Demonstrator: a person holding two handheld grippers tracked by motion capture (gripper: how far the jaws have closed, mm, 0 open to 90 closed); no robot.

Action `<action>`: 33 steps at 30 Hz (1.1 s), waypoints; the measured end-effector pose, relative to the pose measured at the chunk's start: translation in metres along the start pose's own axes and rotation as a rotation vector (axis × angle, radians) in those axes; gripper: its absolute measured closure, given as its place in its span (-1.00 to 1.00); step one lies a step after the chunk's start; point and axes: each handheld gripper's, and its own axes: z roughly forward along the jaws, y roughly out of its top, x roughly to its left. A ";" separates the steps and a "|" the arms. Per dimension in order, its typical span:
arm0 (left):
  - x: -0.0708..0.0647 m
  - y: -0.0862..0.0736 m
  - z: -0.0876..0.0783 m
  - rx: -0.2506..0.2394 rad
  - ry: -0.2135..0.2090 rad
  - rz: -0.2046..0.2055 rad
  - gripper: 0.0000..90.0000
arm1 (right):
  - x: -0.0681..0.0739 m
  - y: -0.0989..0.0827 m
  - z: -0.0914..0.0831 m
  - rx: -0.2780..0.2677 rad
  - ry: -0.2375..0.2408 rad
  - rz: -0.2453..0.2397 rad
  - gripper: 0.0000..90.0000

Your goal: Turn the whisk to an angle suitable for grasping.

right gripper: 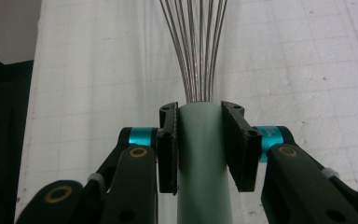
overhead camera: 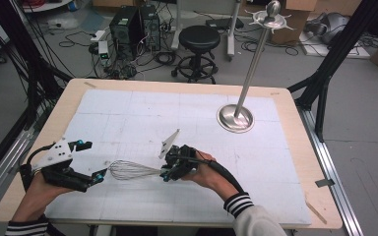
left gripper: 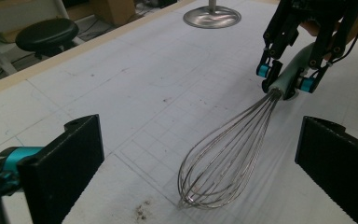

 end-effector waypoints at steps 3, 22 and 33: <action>0.000 0.000 0.000 0.000 -0.001 0.001 -0.96 | 0.001 0.000 0.002 0.000 -0.007 -0.001 0.51; -0.003 0.000 0.005 0.019 -0.009 0.011 -0.96 | 0.005 -0.008 -0.035 -0.121 -0.015 0.023 -0.70; -0.003 0.000 0.007 0.025 -0.016 0.011 -0.96 | 0.009 -0.021 -0.061 -0.208 -0.032 0.079 -0.99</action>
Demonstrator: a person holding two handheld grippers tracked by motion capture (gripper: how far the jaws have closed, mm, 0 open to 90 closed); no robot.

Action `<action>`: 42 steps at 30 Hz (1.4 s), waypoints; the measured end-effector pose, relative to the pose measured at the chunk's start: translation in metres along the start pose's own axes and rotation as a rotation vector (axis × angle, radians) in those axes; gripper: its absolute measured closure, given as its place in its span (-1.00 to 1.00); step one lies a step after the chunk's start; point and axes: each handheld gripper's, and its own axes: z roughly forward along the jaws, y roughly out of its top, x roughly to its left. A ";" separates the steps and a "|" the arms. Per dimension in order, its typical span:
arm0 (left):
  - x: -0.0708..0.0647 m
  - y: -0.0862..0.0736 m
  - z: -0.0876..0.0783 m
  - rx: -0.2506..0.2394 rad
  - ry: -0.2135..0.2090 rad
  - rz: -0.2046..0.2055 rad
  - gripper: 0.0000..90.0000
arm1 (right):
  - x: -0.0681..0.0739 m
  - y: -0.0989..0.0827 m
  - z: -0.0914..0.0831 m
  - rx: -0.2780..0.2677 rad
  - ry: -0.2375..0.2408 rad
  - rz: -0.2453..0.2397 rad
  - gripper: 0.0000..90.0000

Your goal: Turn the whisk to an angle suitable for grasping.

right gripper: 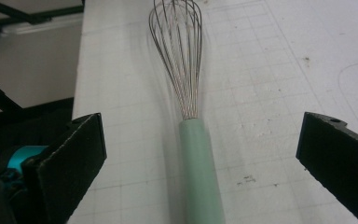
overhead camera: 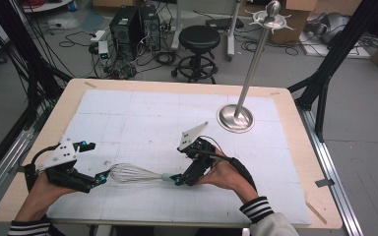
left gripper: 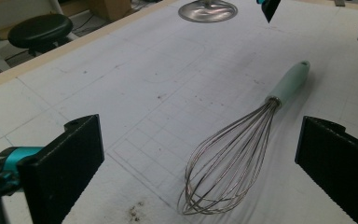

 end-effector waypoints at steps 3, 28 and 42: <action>-0.001 0.001 0.001 -0.002 0.002 -0.003 -0.96 | 0.000 -0.004 -0.012 -0.028 -0.017 0.002 -0.99; -0.005 0.027 0.020 0.040 -0.082 0.062 -0.96 | -0.002 -0.063 -0.102 -0.107 -0.161 0.047 -0.99; -0.007 0.060 0.033 0.097 -0.186 0.165 -0.96 | -0.004 -0.075 -0.119 -0.114 -0.185 0.065 -0.99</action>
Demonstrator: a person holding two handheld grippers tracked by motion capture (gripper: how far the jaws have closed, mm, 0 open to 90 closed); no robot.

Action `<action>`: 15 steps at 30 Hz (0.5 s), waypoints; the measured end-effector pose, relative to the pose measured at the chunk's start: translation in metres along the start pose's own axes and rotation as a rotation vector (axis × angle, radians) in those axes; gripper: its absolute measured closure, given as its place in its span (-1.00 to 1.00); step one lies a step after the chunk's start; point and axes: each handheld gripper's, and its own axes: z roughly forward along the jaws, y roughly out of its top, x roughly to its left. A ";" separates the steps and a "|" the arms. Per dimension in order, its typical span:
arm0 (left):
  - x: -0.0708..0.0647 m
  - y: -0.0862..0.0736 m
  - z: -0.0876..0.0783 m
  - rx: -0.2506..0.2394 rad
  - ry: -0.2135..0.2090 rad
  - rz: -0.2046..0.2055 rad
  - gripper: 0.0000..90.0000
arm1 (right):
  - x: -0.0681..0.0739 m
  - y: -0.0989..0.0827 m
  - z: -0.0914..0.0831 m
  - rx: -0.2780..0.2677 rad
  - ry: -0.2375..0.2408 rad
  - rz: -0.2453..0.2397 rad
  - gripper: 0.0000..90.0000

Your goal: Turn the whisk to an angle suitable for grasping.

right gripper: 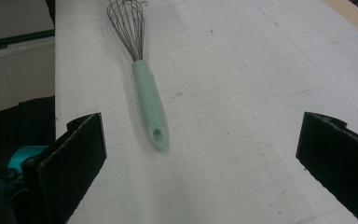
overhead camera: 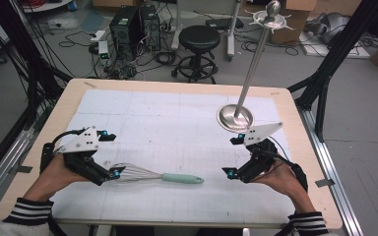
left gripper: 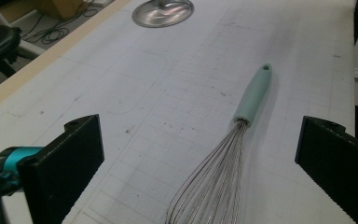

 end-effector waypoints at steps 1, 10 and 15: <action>0.000 0.002 0.002 0.003 -0.010 0.005 -0.96 | -0.001 0.000 -0.001 -0.004 -0.005 -0.005 -0.99; 0.006 0.023 0.015 0.046 -0.059 0.051 -0.96 | -0.003 -0.005 -0.009 -0.004 -0.006 -0.006 -0.99; 0.005 0.032 0.024 0.067 -0.070 0.080 -0.96 | -0.005 -0.010 -0.012 -0.003 -0.011 0.002 -0.99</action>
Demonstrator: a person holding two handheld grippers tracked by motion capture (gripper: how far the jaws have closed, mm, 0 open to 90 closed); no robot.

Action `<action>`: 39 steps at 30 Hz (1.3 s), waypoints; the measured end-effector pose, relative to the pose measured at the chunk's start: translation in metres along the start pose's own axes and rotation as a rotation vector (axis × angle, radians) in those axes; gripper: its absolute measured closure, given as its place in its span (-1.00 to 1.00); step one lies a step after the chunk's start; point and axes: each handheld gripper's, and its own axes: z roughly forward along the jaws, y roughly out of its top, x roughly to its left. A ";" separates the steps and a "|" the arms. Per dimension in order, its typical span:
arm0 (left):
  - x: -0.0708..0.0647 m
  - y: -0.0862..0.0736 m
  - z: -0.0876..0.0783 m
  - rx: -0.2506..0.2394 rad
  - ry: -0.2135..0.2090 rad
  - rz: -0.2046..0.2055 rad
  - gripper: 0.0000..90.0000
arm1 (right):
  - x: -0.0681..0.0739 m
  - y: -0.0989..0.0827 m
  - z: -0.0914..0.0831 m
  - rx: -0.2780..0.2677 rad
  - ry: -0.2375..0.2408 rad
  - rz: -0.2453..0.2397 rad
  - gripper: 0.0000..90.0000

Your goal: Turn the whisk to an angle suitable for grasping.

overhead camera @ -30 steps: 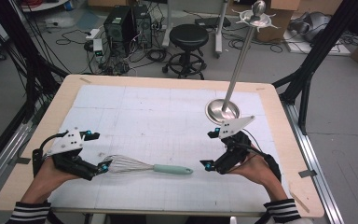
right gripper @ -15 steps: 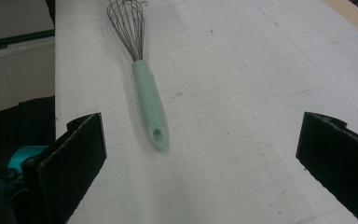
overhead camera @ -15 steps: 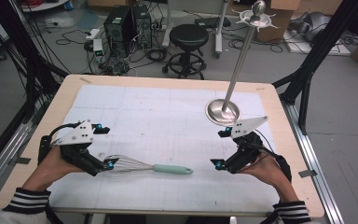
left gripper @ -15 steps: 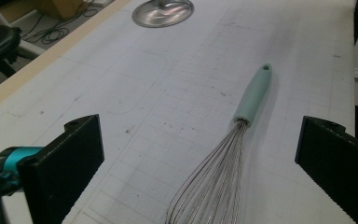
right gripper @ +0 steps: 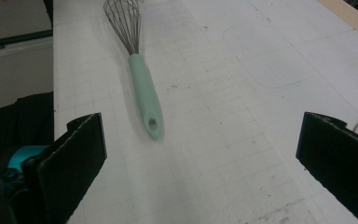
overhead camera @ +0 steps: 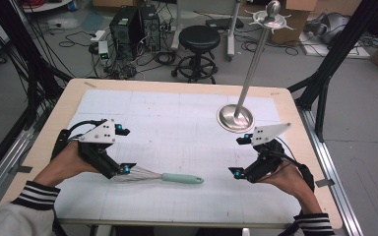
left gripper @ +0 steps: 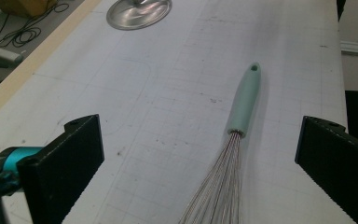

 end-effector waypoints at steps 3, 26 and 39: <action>0.000 0.005 0.007 0.008 -0.004 0.016 -0.96 | -0.002 -0.004 -0.002 -0.006 -0.008 0.002 -0.99; -0.009 0.015 0.080 0.205 -0.156 0.060 -0.96 | -0.006 -0.016 -0.008 -0.021 -0.039 0.039 -0.99; -0.019 0.013 0.119 0.300 -0.223 0.127 -0.81 | -0.007 -0.016 -0.007 -0.025 -0.036 0.034 -0.99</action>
